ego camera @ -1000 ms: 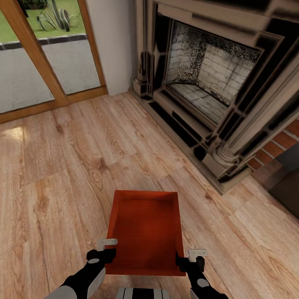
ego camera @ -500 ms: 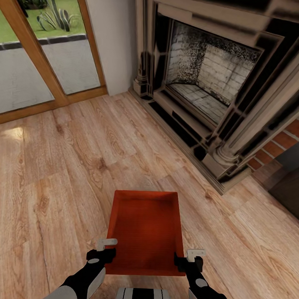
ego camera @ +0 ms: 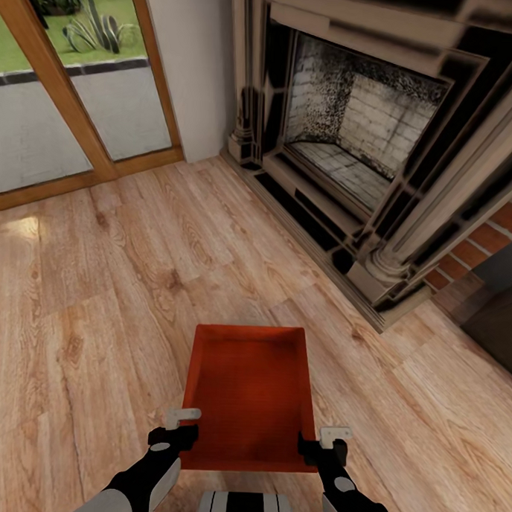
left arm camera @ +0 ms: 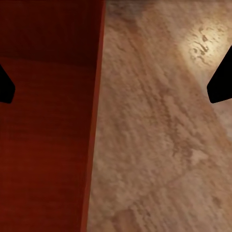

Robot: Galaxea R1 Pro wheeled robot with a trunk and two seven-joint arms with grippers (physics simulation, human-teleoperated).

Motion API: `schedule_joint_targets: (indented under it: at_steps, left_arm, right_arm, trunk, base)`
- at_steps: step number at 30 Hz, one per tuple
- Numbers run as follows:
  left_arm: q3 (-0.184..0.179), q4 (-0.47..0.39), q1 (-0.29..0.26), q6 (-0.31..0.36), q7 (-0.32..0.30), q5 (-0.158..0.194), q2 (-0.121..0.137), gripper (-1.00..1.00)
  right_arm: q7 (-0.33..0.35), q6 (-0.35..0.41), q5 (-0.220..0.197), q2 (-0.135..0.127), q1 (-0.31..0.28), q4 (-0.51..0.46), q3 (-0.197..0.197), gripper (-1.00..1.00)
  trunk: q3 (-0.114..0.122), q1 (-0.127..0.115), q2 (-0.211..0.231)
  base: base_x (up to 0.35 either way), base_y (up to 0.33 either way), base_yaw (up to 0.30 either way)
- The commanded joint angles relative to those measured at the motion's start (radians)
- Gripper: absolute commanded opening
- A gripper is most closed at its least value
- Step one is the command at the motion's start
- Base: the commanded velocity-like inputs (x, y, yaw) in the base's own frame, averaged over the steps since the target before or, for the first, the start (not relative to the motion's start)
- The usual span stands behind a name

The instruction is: Move the two storage containers from the living room to the garage. In the garage, place one container on the floor and stack the other container on top of it (either order is fine).

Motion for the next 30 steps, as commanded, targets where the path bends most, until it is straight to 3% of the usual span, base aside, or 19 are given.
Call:
schedule_joint_targets:
  at_steps: [1, 5, 30]
  left_arm:
    - [-0.009, -0.001, 0.000, 0.001, 0.007, 0.010, 0.001, 1.00]
    - [-0.009, -0.001, 0.000, 0.001, 0.007, 0.010, 0.001, 1.00]
    - [-0.009, 0.000, 0.000, 0.001, 0.007, 0.012, 0.001, 1.00]
  right_arm:
    - [-0.008, -0.001, 0.003, 0.000, -0.001, 0.001, 0.005, 1.00]
    - [-0.008, -0.001, 0.003, 0.000, -0.001, 0.001, 0.006, 1.00]
    - [-0.008, -0.003, 0.005, 0.000, -0.001, 0.001, 0.007, 1.00]
  trunk:
    - [-0.004, 0.004, -0.007]
    - [-0.016, 0.019, -0.035]
    - [-0.016, 0.019, -0.035]
  base:
    - [0.000, 0.000, 0.000]
    - [0.000, 0.000, 0.000]
    - [0.000, 0.000, 0.000]
